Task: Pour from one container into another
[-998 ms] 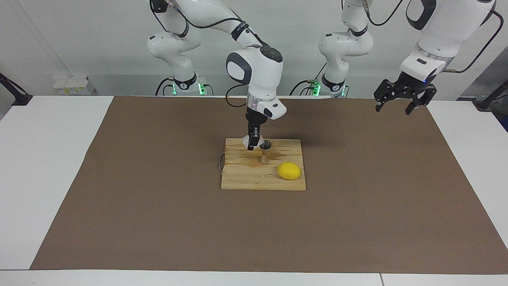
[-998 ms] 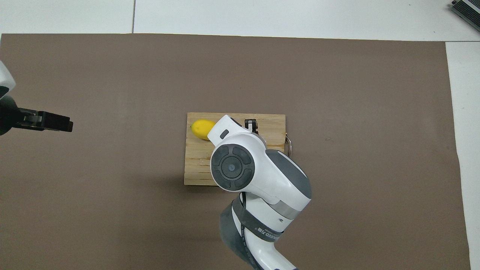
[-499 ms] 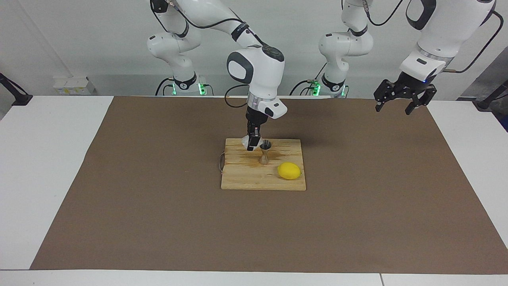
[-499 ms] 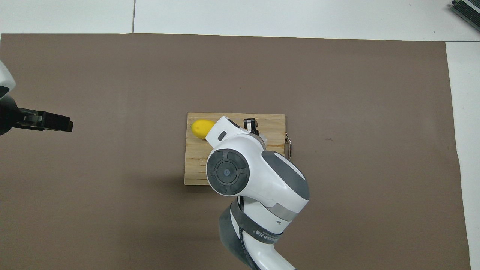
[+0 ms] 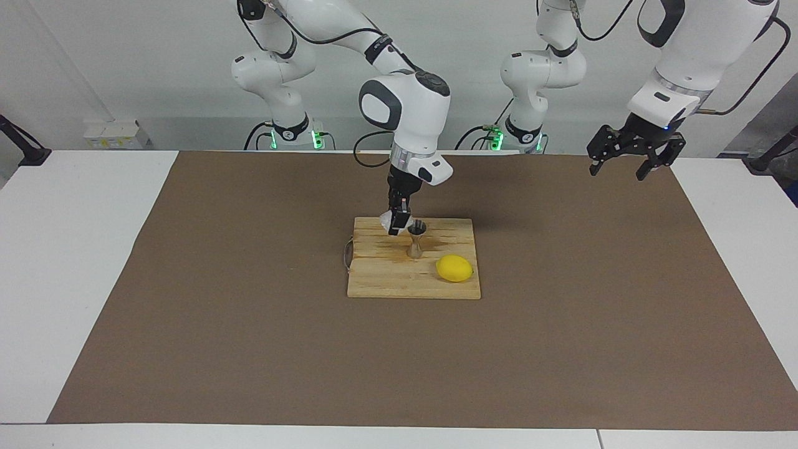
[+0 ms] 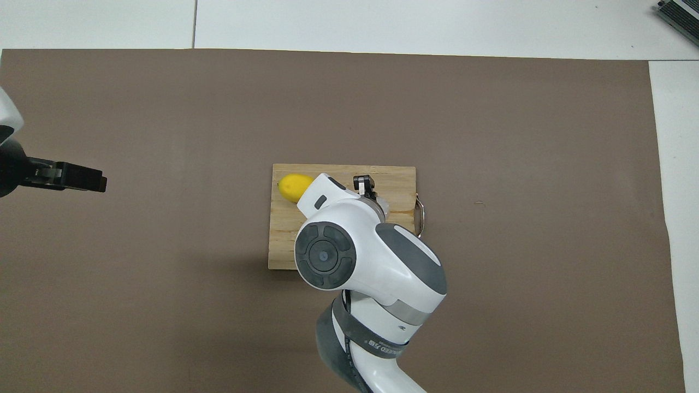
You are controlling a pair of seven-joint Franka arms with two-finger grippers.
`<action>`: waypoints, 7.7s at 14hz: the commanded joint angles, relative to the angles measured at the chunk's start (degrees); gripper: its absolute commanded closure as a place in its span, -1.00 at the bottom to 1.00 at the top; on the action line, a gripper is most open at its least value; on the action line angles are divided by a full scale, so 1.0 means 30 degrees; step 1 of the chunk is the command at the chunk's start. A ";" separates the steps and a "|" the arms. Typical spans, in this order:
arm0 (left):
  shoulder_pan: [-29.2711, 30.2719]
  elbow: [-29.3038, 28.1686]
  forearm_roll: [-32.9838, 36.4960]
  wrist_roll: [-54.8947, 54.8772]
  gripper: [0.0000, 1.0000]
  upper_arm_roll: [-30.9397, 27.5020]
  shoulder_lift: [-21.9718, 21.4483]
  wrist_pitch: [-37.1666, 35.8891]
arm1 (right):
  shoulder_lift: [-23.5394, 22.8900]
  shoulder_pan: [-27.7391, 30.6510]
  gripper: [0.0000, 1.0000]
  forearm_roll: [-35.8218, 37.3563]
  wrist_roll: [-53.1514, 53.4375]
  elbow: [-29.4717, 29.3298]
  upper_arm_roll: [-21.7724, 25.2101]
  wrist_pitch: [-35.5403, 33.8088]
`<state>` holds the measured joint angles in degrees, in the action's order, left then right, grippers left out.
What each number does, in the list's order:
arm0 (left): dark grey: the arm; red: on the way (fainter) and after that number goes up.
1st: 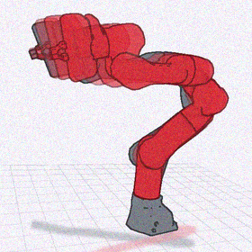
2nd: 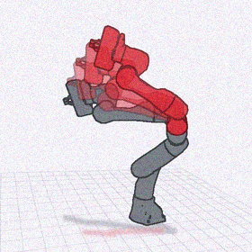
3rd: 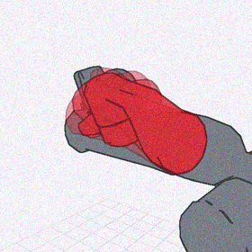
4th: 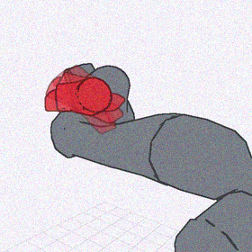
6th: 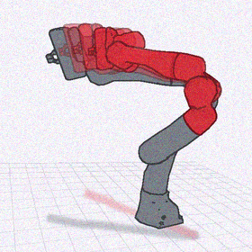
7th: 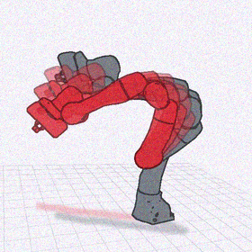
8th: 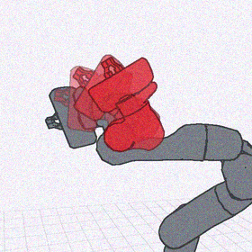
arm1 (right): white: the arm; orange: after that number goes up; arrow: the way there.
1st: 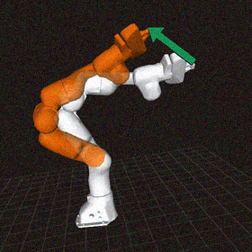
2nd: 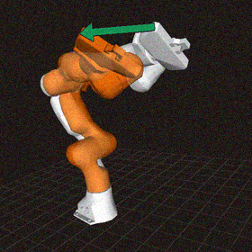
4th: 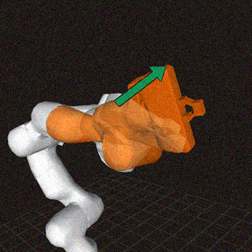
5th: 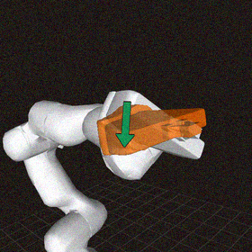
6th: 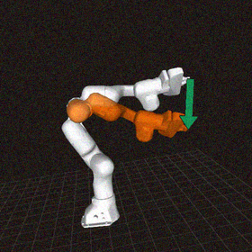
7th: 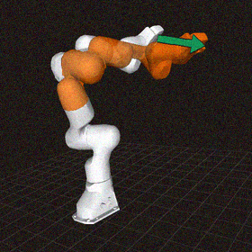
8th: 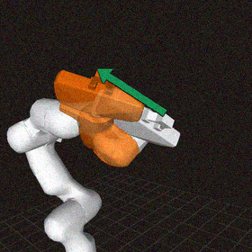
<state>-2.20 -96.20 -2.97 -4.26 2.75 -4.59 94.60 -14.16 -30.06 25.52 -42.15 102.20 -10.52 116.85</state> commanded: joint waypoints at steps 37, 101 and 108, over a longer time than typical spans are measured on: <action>-0.0467 0.0134 0.1050 -0.1010 -1.00 -0.0097 0.0035 0.0106 | 0.0881 0.1905 1.00 -0.5254 0.1571 -0.0229 -0.0154 -0.0073; -0.0643 -0.0042 0.1080 -0.1010 -1.00 -0.0185 0.0152 0.0604 | 0.5007 1.3654 -1.00 -1.7123 -1.6022 0.6423 -0.0008 0.2710; -0.0730 -0.0071 0.1080 -0.1039 -1.00 -0.0185 0.0152 0.0663 | 0.5569 1.2397 -1.00 -1.2416 -0.3721 0.2796 -0.0271 -0.0480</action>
<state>-3.55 -96.24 0.15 -6.70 2.68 -4.22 95.69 3.23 8.58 -17.07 -62.94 114.43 -10.92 118.03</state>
